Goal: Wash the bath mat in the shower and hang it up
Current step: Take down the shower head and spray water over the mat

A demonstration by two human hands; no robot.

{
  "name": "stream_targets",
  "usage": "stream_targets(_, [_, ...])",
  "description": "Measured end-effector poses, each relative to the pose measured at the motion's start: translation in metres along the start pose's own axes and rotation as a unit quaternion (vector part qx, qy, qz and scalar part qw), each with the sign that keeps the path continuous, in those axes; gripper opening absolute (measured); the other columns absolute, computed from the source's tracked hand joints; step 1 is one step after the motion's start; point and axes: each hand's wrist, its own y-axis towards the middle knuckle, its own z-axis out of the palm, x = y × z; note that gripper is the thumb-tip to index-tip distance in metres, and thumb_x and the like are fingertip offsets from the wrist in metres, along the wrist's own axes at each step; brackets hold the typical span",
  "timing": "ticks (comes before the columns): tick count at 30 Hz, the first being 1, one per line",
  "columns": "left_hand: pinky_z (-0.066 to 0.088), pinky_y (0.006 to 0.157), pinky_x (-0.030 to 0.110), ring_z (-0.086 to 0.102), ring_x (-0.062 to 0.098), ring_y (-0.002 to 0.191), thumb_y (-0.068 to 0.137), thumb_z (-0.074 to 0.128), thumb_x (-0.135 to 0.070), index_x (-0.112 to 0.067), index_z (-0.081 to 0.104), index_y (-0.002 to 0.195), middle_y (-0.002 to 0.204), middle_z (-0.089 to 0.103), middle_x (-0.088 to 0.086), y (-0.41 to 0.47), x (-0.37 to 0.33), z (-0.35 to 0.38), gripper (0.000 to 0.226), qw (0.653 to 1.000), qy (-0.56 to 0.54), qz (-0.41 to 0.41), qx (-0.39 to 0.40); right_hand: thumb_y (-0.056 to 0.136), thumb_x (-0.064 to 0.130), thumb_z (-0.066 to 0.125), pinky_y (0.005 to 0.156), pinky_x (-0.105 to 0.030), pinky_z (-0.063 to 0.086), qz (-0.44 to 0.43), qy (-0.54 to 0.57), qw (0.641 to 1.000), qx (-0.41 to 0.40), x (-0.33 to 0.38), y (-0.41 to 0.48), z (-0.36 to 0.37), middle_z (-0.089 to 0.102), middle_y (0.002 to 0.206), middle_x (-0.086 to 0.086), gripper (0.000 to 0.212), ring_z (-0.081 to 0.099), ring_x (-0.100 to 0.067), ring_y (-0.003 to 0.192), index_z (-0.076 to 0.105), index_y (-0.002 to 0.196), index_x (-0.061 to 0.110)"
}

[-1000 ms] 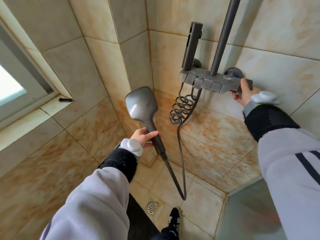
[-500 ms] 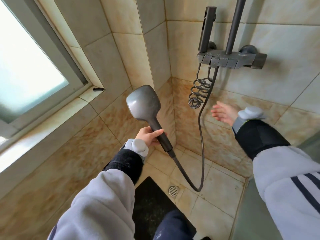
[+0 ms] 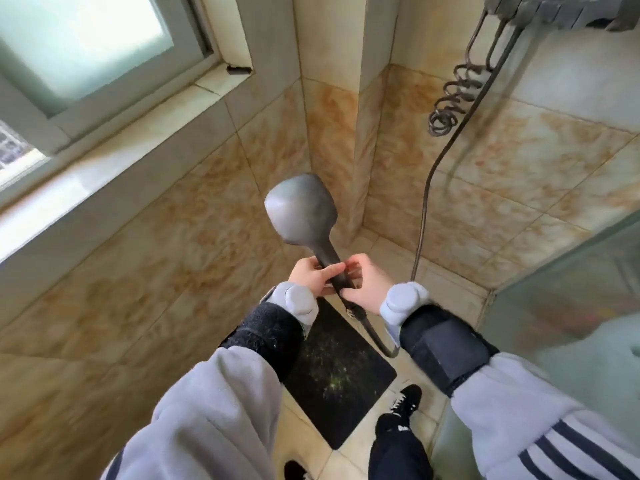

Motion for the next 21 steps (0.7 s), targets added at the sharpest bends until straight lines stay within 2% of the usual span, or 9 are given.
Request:
stream_targets(6, [0.052, 0.088, 0.039, 0.061, 0.033, 0.107, 0.089, 0.062, -0.013, 0.008, 0.055, 0.117, 0.109, 0.063, 0.019, -0.027, 0.091, -0.056, 0.035, 0.989, -0.108, -0.09, -0.048, 0.082, 0.012, 0.064, 0.093, -0.032, 0.043, 0.058, -0.097, 0.992, 0.056, 0.005, -0.009, 0.121, 0.048, 0.132, -0.013, 0.059, 0.053, -0.031, 0.119, 0.038, 0.134, 0.008])
stream_targets(8, [0.051, 0.092, 0.039, 0.06, 0.03, 0.108, 0.088, 0.063, -0.015, 0.004, 0.058, 0.111, 0.113, 0.062, 0.018, -0.028, 0.115, -0.068, 0.03, 0.982, -0.125, -0.114, -0.08, 0.083, 0.015, 0.063, 0.095, -0.036, 0.045, 0.083, -0.127, 0.986, 0.067, 0.002, -0.005, 0.147, 0.054, 0.128, -0.013, 0.053, 0.054, -0.031, 0.118, 0.041, 0.131, 0.01])
stream_targets(10, [0.048, 0.099, 0.041, 0.061, 0.024, 0.099, 0.088, 0.064, -0.018, -0.006, 0.06, 0.093, 0.104, 0.063, 0.013, -0.028, 0.139, -0.074, 0.013, 0.981, -0.114, -0.132, -0.089, 0.085, 0.02, 0.063, 0.093, -0.037, 0.049, 0.1, -0.163, 0.978, 0.082, -0.006, -0.003, 0.166, 0.061, 0.119, -0.012, 0.044, 0.059, -0.031, 0.111, 0.046, 0.125, 0.012])
stream_targets(11, [0.046, 0.101, 0.042, 0.062, 0.024, 0.096, 0.086, 0.066, -0.021, -0.007, 0.06, 0.089, 0.102, 0.065, 0.014, -0.029, 0.15, -0.076, 0.015, 0.979, -0.111, -0.144, -0.096, 0.085, 0.025, 0.063, 0.092, -0.038, 0.05, 0.103, -0.183, 0.973, 0.093, -0.01, -0.001, 0.175, 0.063, 0.116, -0.011, 0.041, 0.061, -0.03, 0.108, 0.049, 0.121, 0.014])
stream_targets(13, [0.048, 0.1, 0.043, 0.065, 0.029, 0.104, 0.08, 0.072, -0.028, -0.004, 0.064, 0.093, 0.108, 0.068, 0.019, -0.024, 0.174, -0.08, 0.029, 0.968, -0.112, -0.187, -0.122, 0.084, 0.033, 0.064, 0.088, -0.034, 0.051, 0.107, -0.212, 0.964, 0.118, -0.021, 0.007, 0.189, 0.065, 0.112, -0.008, 0.038, 0.063, -0.027, 0.105, 0.054, 0.116, 0.015])
stream_targets(15, [0.05, 0.098, 0.041, 0.065, 0.029, 0.105, 0.079, 0.073, -0.028, -0.002, 0.065, 0.094, 0.109, 0.068, 0.019, -0.016, 0.194, -0.077, 0.032, 0.958, -0.12, -0.224, -0.132, 0.086, 0.032, 0.063, 0.082, -0.031, 0.048, 0.111, -0.233, 0.955, 0.149, -0.036, 0.019, 0.201, 0.066, 0.111, -0.007, 0.034, 0.063, -0.025, 0.104, 0.058, 0.114, 0.015])
stream_targets(18, [0.051, 0.084, 0.031, 0.062, 0.024, 0.096, 0.087, 0.065, -0.018, 0.007, 0.057, 0.117, 0.09, 0.064, 0.01, -0.014, 0.216, -0.071, 0.04, 0.941, -0.201, -0.238, -0.134, 0.088, 0.028, 0.059, 0.081, -0.031, 0.049, 0.092, -0.26, 0.943, 0.185, -0.057, 0.03, 0.211, 0.067, 0.11, -0.007, 0.027, 0.063, -0.026, 0.103, 0.061, 0.111, 0.016])
stream_targets(19, [0.05, 0.083, 0.03, 0.061, 0.027, 0.1, 0.089, 0.062, -0.016, 0.009, 0.052, 0.123, 0.085, 0.06, 0.007, -0.01, 0.225, -0.068, 0.043, 0.933, -0.228, -0.241, -0.143, 0.088, 0.029, 0.059, 0.08, -0.031, 0.049, 0.082, -0.27, 0.939, 0.199, -0.065, 0.035, 0.217, 0.067, 0.11, -0.006, 0.026, 0.064, -0.025, 0.102, 0.062, 0.11, 0.017])
stream_targets(21, [0.049, 0.088, 0.031, 0.06, 0.03, 0.111, 0.09, 0.061, -0.016, 0.006, 0.051, 0.125, 0.093, 0.062, 0.01, -0.008, 0.236, -0.066, 0.042, 0.919, -0.261, -0.254, -0.152, 0.088, 0.033, 0.058, 0.08, -0.031, 0.049, 0.059, -0.279, 0.934, 0.214, -0.076, 0.038, 0.222, 0.068, 0.108, -0.003, 0.024, 0.064, -0.025, 0.099, 0.064, 0.107, 0.019])
